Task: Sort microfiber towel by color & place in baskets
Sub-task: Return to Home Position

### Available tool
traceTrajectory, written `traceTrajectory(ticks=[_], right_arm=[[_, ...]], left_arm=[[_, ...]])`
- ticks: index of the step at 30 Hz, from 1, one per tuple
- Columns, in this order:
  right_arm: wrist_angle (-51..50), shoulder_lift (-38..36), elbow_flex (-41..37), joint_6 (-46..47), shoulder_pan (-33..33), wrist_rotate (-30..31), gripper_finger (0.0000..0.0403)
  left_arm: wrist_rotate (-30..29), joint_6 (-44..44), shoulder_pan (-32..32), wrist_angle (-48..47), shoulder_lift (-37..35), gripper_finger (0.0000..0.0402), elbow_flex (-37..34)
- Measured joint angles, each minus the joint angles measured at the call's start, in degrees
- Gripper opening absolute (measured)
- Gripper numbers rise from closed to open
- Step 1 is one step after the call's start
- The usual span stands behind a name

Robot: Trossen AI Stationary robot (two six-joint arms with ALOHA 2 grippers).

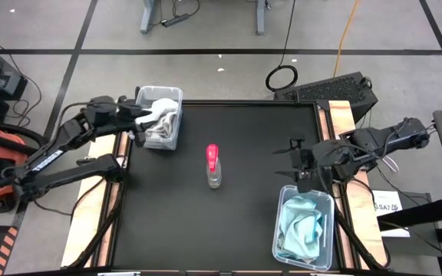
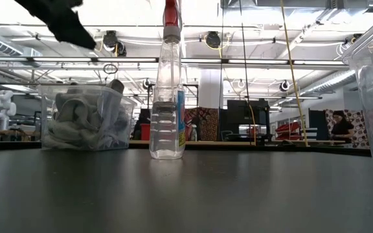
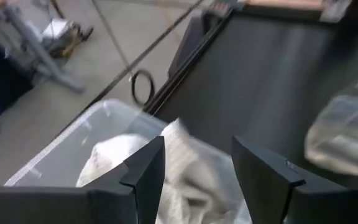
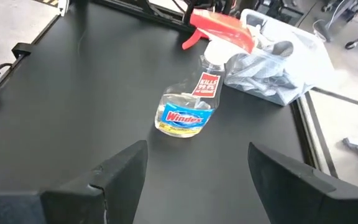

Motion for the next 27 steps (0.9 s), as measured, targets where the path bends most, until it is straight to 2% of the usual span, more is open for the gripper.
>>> traceTrajectory(ticks=[5,17,27], right_arm=[[-1.48,-3.20,0.00,-1.48,0.00,2.63,0.0269],[-2.88,-12.14,0.00,-1.37,0.00,2.68,0.0269],[-5.32,-17.32,-0.06,-1.07,0.00,2.68,0.0269]], left_arm=[[1.35,-2.16,-2.03,0.18,-6.26,0.0190,0.00],[2.73,-7.72,-5.15,-0.39,-16.88,0.0190,-0.07],[3.36,-9.90,-5.35,1.12,-22.61,0.0190,-8.19]])
